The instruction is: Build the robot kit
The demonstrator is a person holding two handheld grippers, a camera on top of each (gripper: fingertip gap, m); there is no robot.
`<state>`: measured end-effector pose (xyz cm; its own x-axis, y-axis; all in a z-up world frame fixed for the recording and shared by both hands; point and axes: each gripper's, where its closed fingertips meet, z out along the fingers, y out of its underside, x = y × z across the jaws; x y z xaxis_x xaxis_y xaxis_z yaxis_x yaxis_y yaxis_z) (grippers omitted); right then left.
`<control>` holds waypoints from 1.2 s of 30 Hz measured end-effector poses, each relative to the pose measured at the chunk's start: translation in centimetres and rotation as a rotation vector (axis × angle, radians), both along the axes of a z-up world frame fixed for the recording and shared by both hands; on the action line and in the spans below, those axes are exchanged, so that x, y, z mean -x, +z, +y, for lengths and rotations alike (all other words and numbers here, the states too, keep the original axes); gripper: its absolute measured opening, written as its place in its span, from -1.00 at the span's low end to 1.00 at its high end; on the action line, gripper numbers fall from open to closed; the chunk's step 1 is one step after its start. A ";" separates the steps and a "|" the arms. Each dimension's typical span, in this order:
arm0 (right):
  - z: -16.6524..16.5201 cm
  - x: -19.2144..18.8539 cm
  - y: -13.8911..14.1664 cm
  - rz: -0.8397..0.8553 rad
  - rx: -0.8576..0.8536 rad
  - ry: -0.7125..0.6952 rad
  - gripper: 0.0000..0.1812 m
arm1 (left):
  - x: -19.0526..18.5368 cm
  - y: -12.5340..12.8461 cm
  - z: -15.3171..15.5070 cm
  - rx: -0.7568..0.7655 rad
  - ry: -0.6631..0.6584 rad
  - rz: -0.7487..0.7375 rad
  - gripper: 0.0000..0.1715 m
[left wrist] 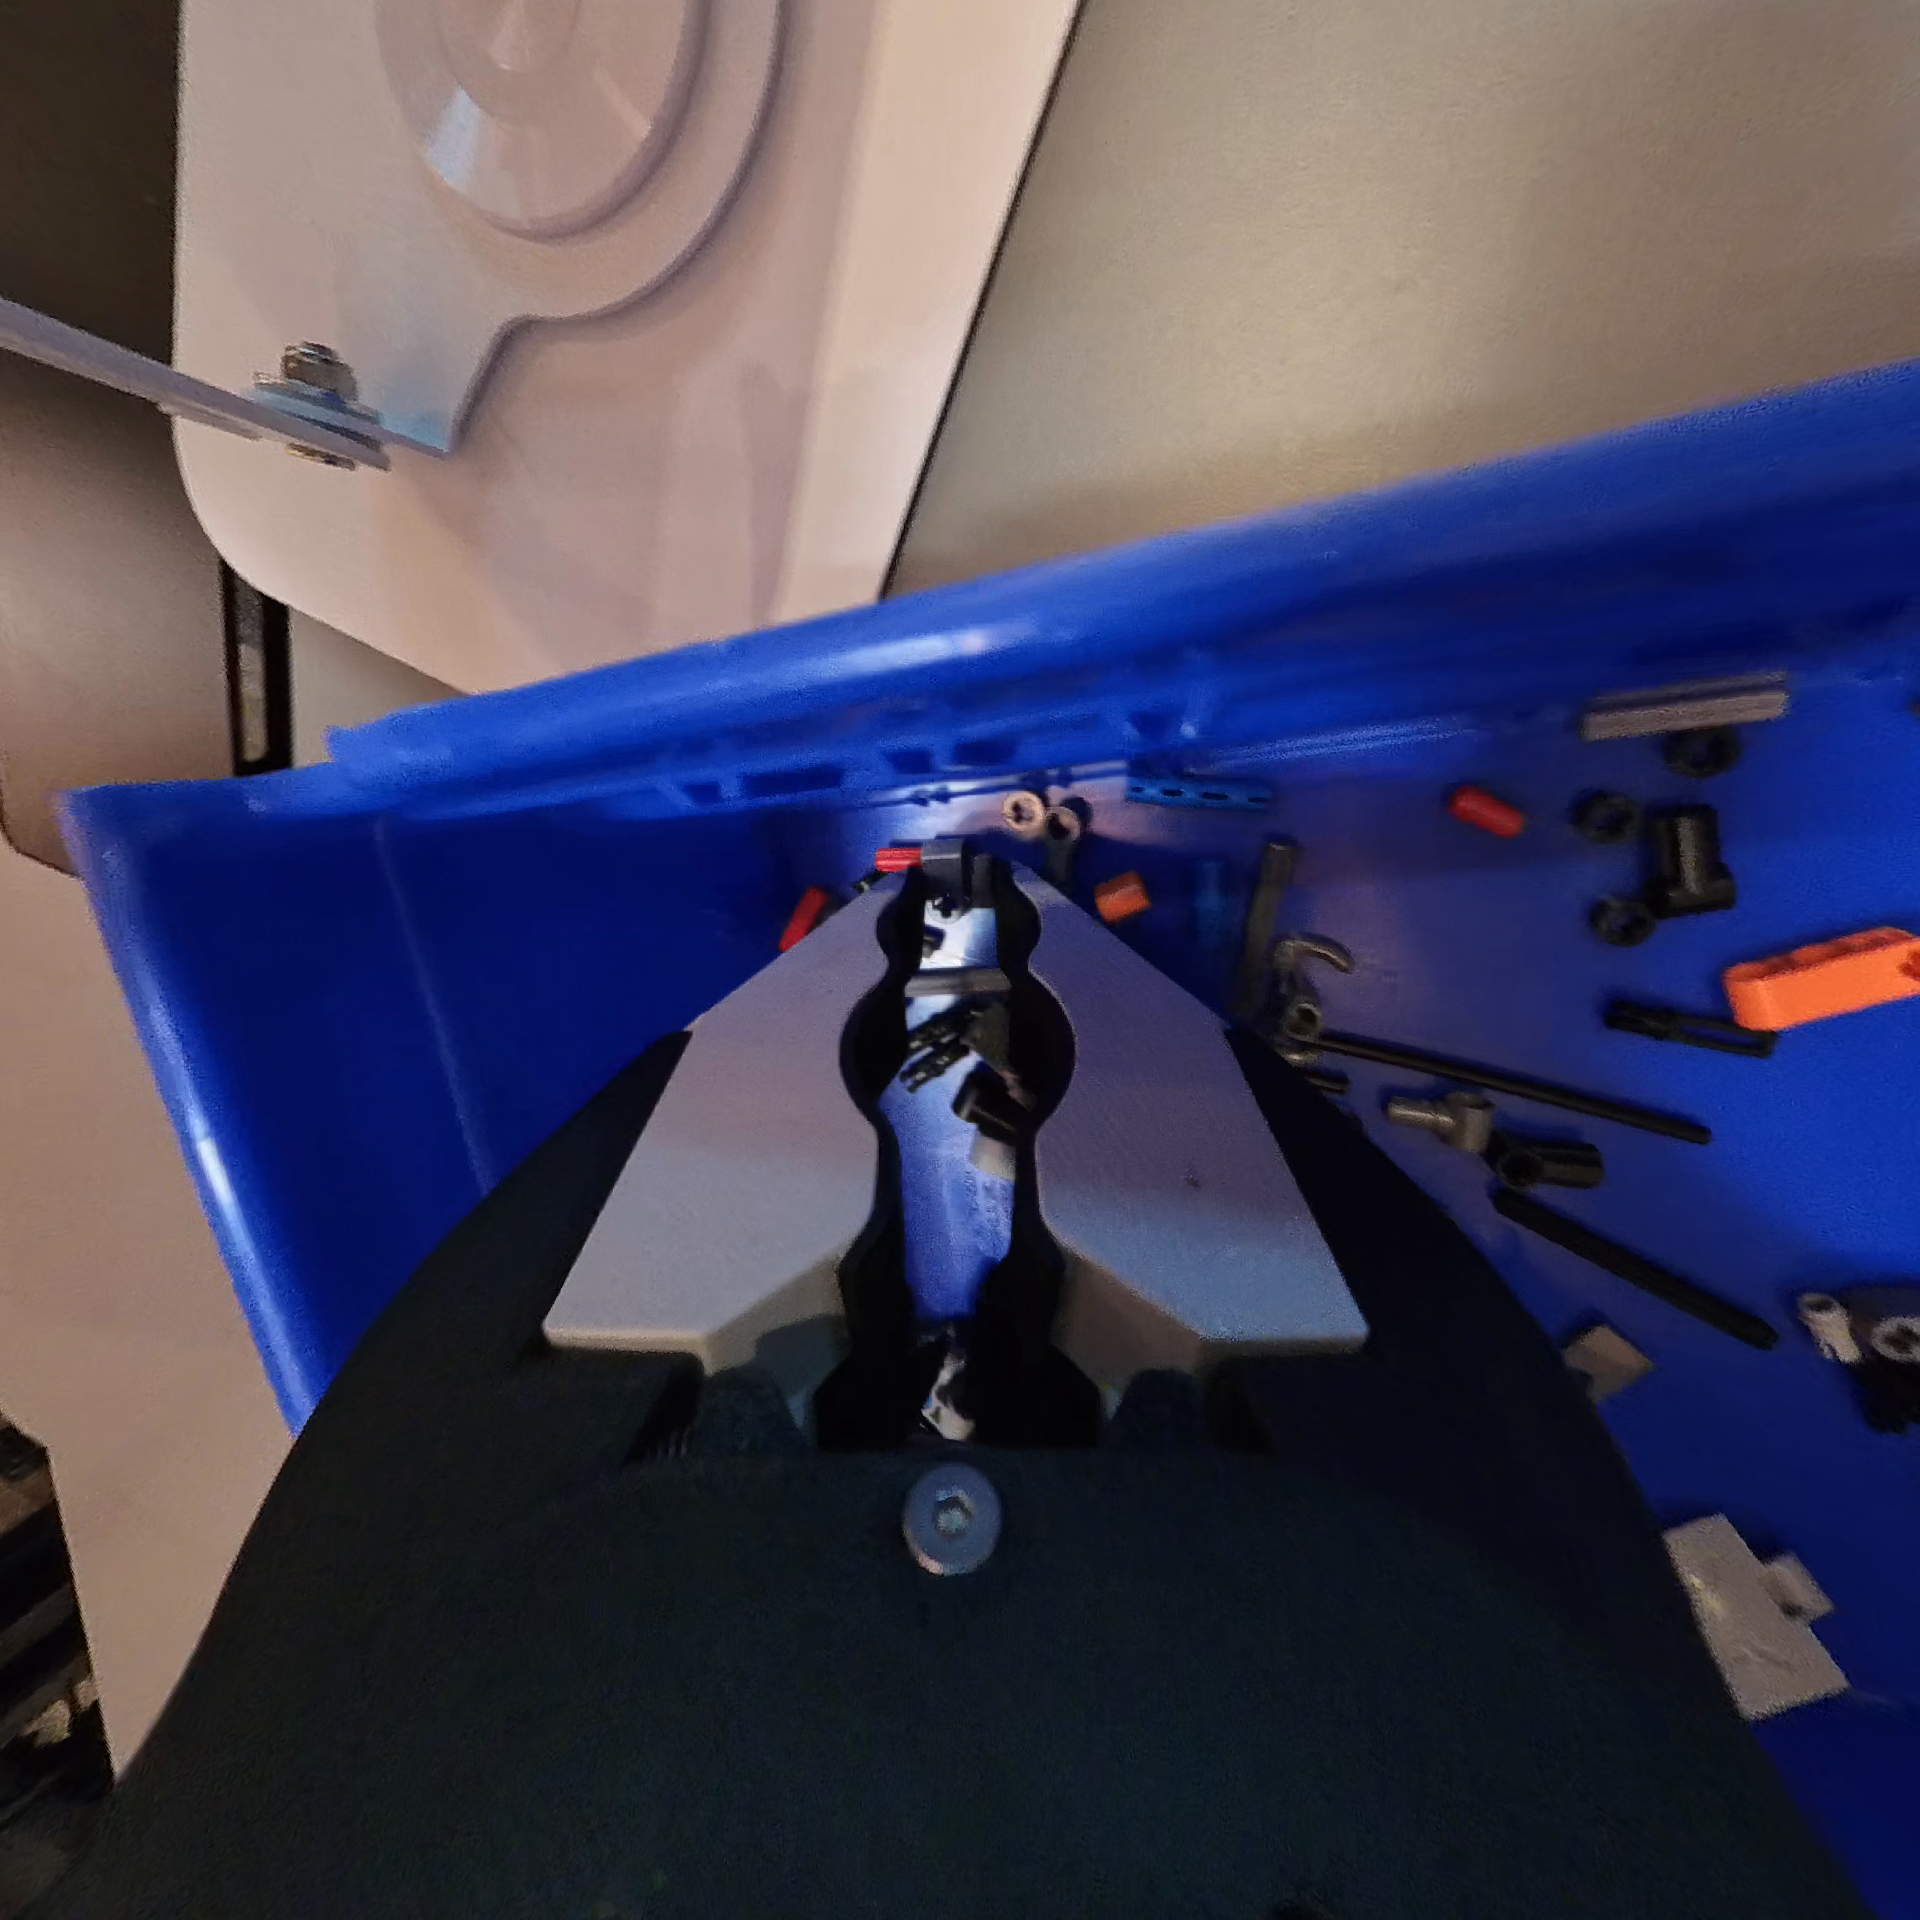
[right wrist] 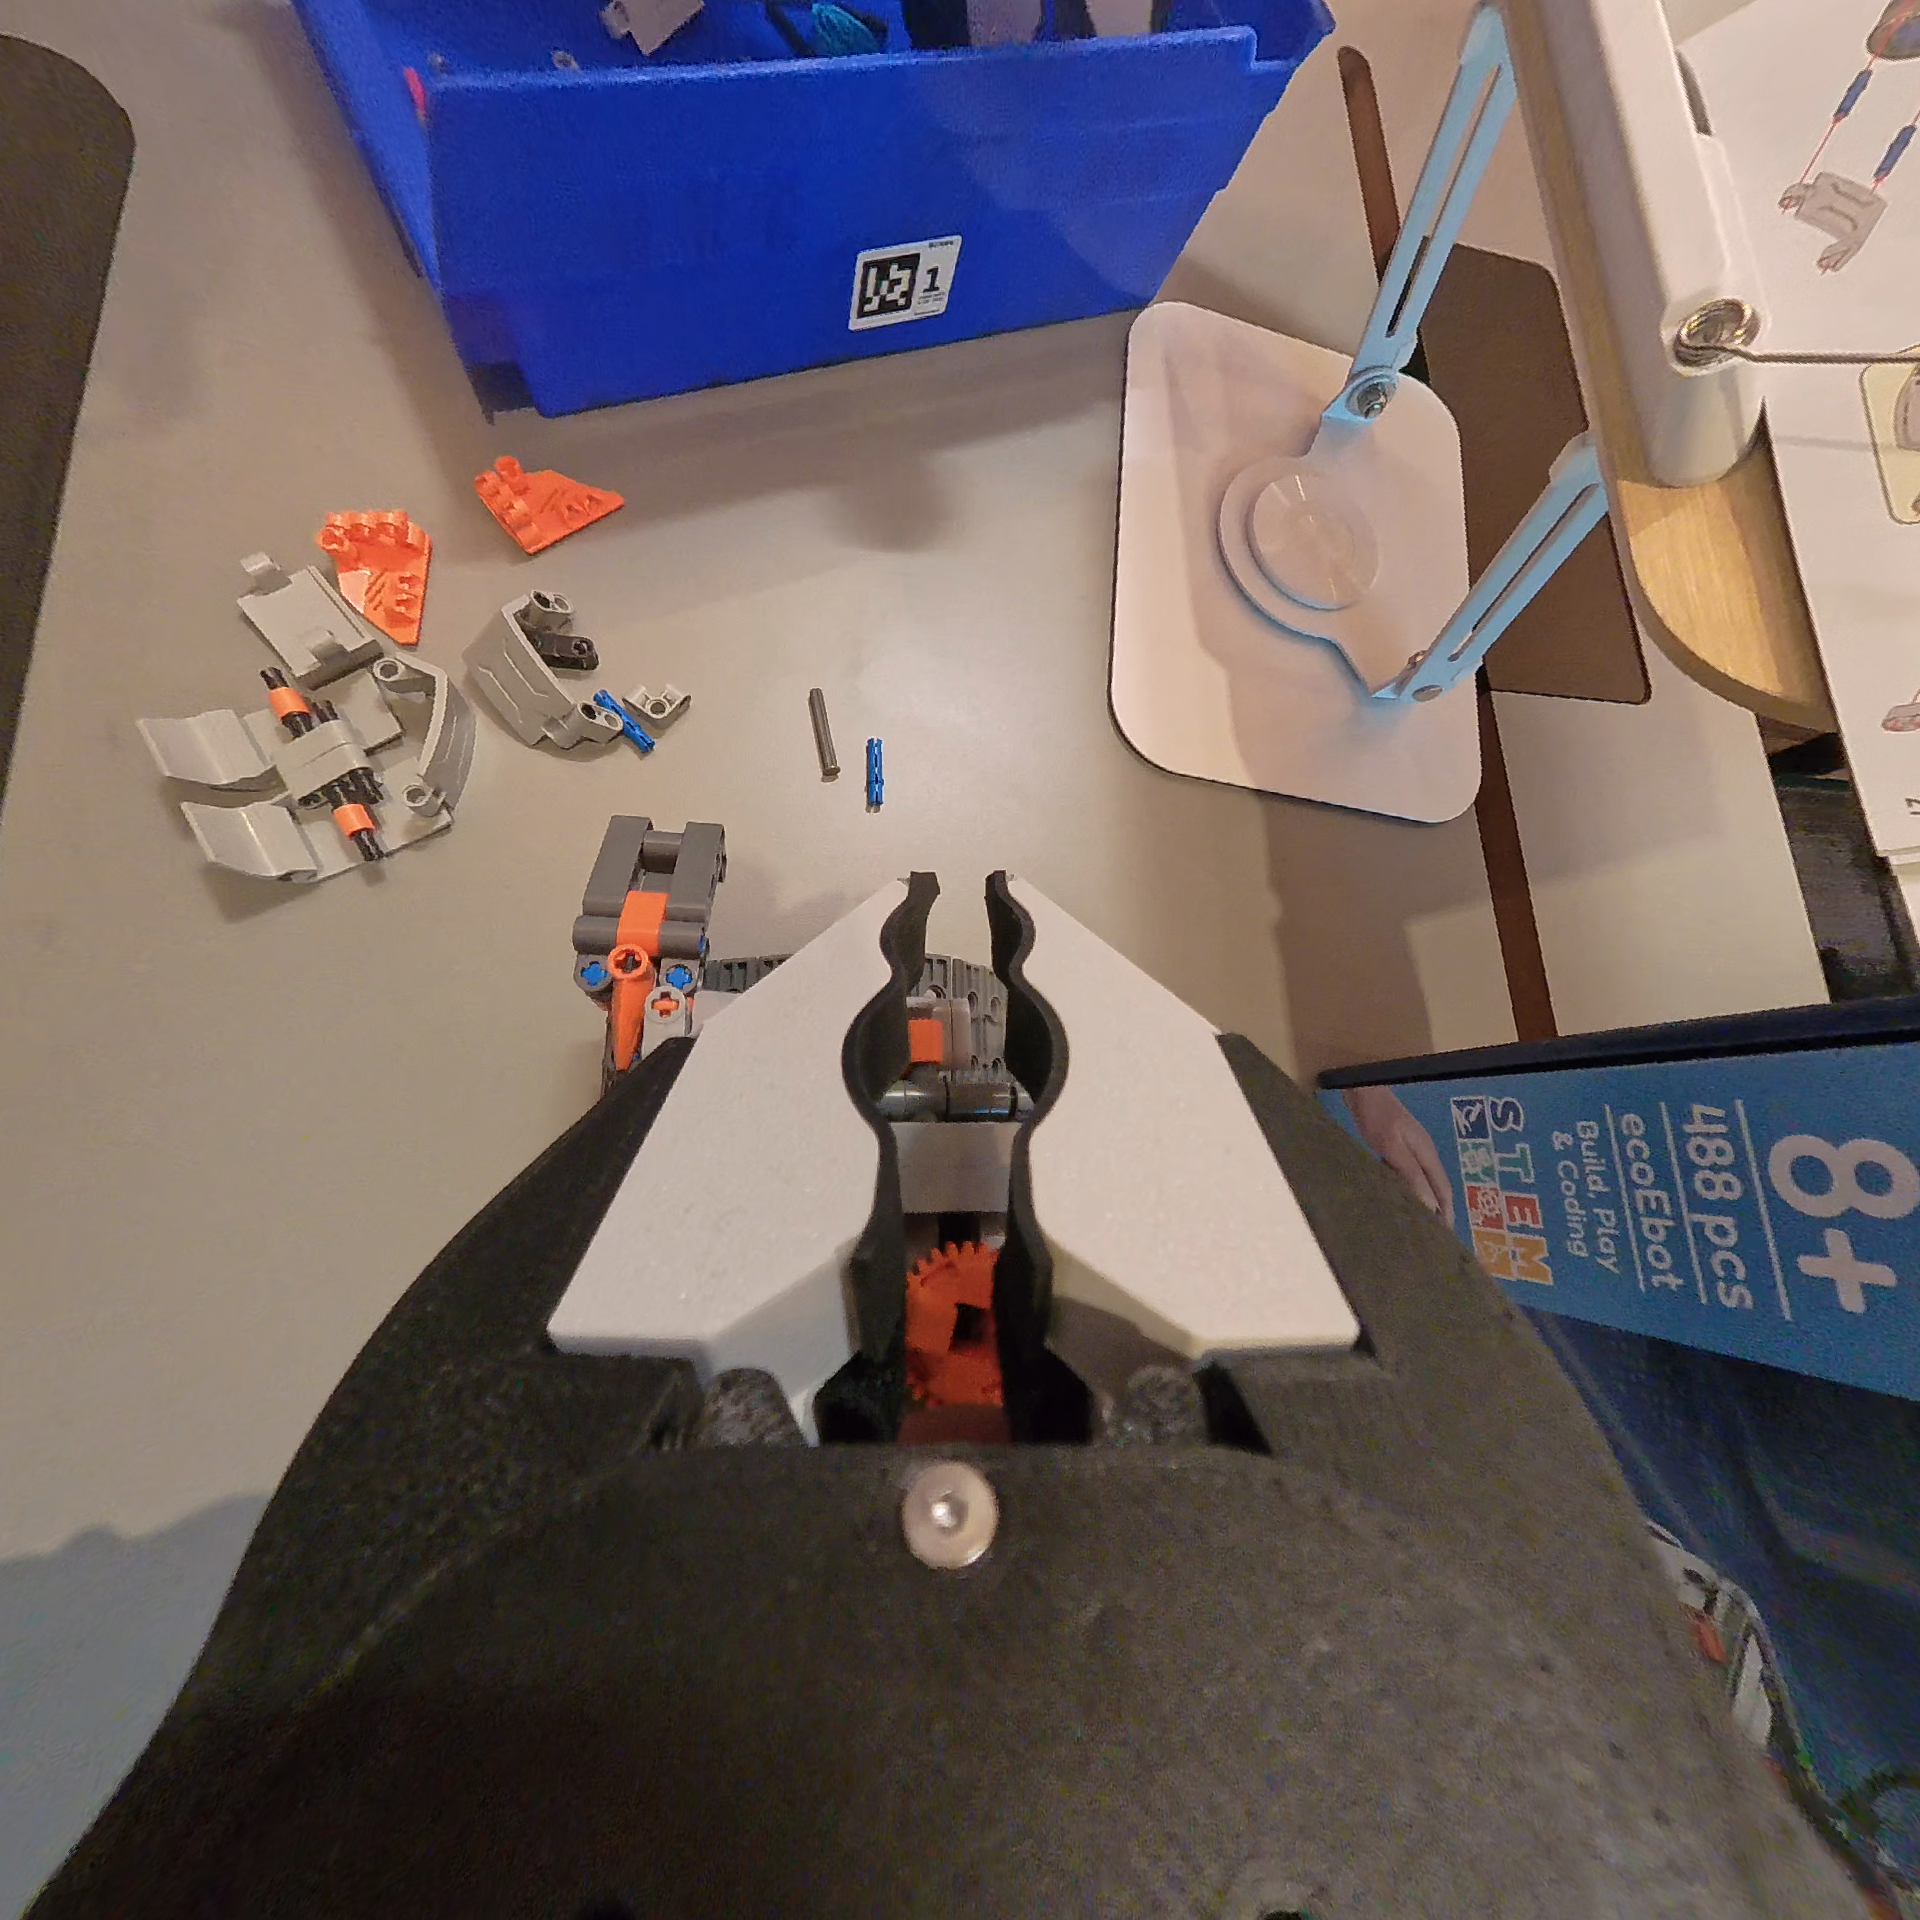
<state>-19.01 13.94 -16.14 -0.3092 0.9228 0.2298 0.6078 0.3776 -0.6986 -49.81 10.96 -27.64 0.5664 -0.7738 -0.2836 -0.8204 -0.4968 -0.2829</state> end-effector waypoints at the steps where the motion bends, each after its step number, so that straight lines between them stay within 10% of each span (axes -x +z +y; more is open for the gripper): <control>1: 0.0 0.0 0.0 0.001 -0.001 -0.001 -0.90 | -0.2 0.0 -0.4 0.012 -0.014 -0.007 -0.87; 29: 0.0 0.0 -0.1 -0.002 0.002 0.000 -0.90 | -0.5 0.0 -1.9 0.038 -0.042 -0.030 -0.93; 36: 0.1 -0.1 0.1 0.003 0.000 -0.001 -0.90 | -1.6 5.1 -2.3 -0.082 -0.053 -0.064 -0.93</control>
